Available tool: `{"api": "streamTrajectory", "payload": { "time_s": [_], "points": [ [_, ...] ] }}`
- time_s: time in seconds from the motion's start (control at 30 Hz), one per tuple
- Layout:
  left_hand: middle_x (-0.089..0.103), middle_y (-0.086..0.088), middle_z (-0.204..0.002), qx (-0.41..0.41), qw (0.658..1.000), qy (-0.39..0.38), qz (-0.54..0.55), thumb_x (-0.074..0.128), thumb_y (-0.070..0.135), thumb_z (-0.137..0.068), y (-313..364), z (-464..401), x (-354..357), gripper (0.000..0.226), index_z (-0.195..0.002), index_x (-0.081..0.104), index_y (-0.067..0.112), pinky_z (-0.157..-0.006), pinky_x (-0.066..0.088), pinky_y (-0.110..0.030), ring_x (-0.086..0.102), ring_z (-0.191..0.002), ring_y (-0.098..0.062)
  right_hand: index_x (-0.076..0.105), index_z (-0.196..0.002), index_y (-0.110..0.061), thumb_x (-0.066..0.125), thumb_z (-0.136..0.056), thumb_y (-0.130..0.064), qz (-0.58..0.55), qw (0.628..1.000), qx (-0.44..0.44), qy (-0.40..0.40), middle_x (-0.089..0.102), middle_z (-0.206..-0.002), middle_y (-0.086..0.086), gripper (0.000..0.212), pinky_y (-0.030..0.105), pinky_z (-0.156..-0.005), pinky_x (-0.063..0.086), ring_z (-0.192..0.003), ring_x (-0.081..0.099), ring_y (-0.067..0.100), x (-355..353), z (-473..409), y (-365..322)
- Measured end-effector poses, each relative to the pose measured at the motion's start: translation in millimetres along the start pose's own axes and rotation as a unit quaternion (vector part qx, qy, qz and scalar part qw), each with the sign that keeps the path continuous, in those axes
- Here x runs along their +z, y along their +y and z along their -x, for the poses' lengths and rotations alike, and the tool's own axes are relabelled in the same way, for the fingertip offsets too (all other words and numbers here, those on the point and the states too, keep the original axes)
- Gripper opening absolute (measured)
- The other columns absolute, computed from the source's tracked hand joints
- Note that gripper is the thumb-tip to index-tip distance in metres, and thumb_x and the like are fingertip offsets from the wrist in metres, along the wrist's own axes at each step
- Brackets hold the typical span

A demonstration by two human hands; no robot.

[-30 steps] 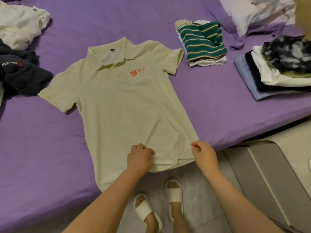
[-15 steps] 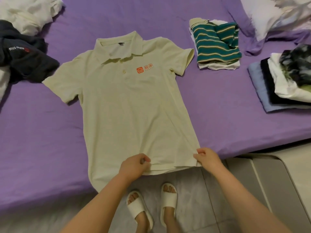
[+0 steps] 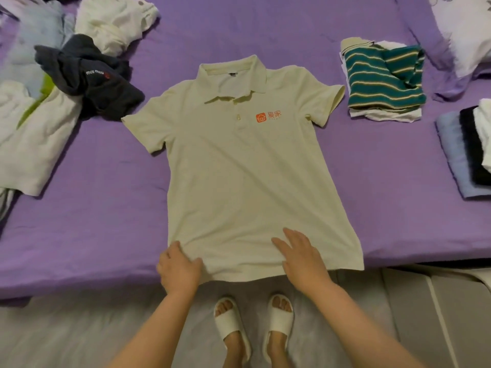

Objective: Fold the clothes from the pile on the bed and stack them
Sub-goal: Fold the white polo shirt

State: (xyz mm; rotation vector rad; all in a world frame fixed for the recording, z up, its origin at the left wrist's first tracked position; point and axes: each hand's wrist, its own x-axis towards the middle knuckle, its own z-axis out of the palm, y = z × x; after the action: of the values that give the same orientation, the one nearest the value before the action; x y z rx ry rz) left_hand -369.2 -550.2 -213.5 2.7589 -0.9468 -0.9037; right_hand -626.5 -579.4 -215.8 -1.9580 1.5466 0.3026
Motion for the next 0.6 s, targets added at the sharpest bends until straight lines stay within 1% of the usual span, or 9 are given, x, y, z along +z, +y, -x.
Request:
{"api": "streamTrajectory", "payload": {
  "time_s": [0.03,0.1,0.17,0.27,0.33,0.37,0.47,0.53,0.6],
  "points": [
    [0.039,-0.02,-0.137,-0.033,0.997,-0.011,0.066,0.073,0.019,-0.078,-2,-2,-1,0.07,-0.137,0.038,0.009,-0.098,0.04,-0.047,0.04,-0.123,-0.04,0.022,-0.15,-0.03,0.042,-0.096,-0.013,0.016,1.0,0.012,-0.02,0.008,-0.159,-0.001,0.059,0.036,-0.112,0.024,-0.144,0.012,0.023,4,-3,-7],
    [0.046,-0.021,-0.131,-0.102,0.978,-0.028,0.181,0.076,0.015,-0.076,-6,-6,-3,0.071,-0.135,0.038,0.004,-0.092,0.044,-0.043,0.048,-0.116,-0.039,0.029,-0.147,-0.027,0.04,-0.096,-0.012,0.016,0.998,0.051,-0.016,0.019,-0.156,0.002,0.055,0.034,-0.107,0.03,-0.137,0.025,0.024,5,-8,-18],
    [0.055,-0.019,-0.124,-0.157,0.957,-0.035,0.241,0.076,0.016,-0.076,-11,-8,-7,0.06,-0.125,0.045,0.005,-0.085,0.047,-0.039,0.055,-0.106,-0.036,0.036,-0.143,-0.023,0.038,-0.096,-0.014,0.011,0.998,0.067,0.001,0.031,-0.149,0.004,0.047,0.031,-0.101,0.035,-0.129,0.035,0.024,1,-11,-26],
    [0.062,-0.011,-0.105,-0.132,0.975,-0.06,0.17,0.073,0.028,-0.078,-19,-10,-14,0.021,-0.088,0.058,0.018,-0.077,0.046,-0.034,0.054,-0.092,-0.03,0.039,-0.141,-0.022,0.037,-0.097,-0.013,0.025,0.999,0.032,-0.011,0.031,-0.148,0.002,0.045,0.032,-0.101,0.034,-0.131,0.033,0.023,-3,-17,-34],
    [0.059,-0.003,-0.089,-0.084,0.985,-0.066,0.133,0.068,0.031,-0.08,-24,-14,-18,0.018,-0.073,0.054,0.022,-0.073,0.045,-0.033,0.051,-0.088,-0.027,0.04,-0.14,-0.022,0.036,-0.098,-0.012,0.026,1.0,0.002,-0.017,0.029,-0.15,0.002,0.044,0.03,-0.104,0.031,-0.135,0.028,0.022,-4,-20,-41],
    [0.056,-0.001,-0.081,-0.067,0.982,-0.076,0.16,0.064,0.026,-0.082,-25,-15,-20,0.019,-0.071,0.05,0.019,-0.068,0.043,-0.032,0.049,-0.081,-0.024,0.04,-0.14,-0.022,0.035,-0.098,-0.012,0.024,0.999,-0.013,-0.02,0.028,-0.151,0.001,0.044,0.029,-0.105,0.03,-0.137,0.026,0.022,-4,-22,-45],
    [0.05,0.0,-0.073,-0.07,0.945,-0.123,0.295,0.055,0.013,-0.085,-25,-10,-31,0.013,-0.077,0.046,0.016,-0.056,0.04,-0.028,0.047,-0.065,-0.017,0.039,-0.141,-0.021,0.037,-0.098,-0.015,0.004,0.999,-0.037,-0.035,0.028,-0.151,0.002,0.044,0.03,-0.108,0.027,-0.139,0.021,0.022,-2,-25,-57],
    [0.065,0.0,-0.087,-0.072,0.912,-0.189,0.357,0.062,0.016,-0.089,-28,-2,-42,0.007,-0.093,0.056,0.018,-0.062,0.052,-0.03,0.063,-0.076,-0.017,0.036,-0.144,-0.022,0.039,-0.098,-0.017,-0.001,0.998,-0.033,-0.046,0.026,-0.152,0.003,0.046,0.031,-0.11,0.026,-0.14,0.02,0.022,0,-25,-62],
    [0.07,-0.001,-0.104,-0.05,0.882,-0.284,0.373,0.065,0.018,-0.09,-33,2,-49,0.02,-0.11,0.061,0.016,-0.074,0.057,-0.03,0.069,-0.092,-0.019,0.03,-0.147,-0.023,0.039,-0.098,-0.02,0.002,0.998,-0.026,-0.054,0.021,-0.155,0.004,0.049,0.033,-0.113,0.023,-0.143,0.017,0.023,2,-24,-67]
  ]
}}
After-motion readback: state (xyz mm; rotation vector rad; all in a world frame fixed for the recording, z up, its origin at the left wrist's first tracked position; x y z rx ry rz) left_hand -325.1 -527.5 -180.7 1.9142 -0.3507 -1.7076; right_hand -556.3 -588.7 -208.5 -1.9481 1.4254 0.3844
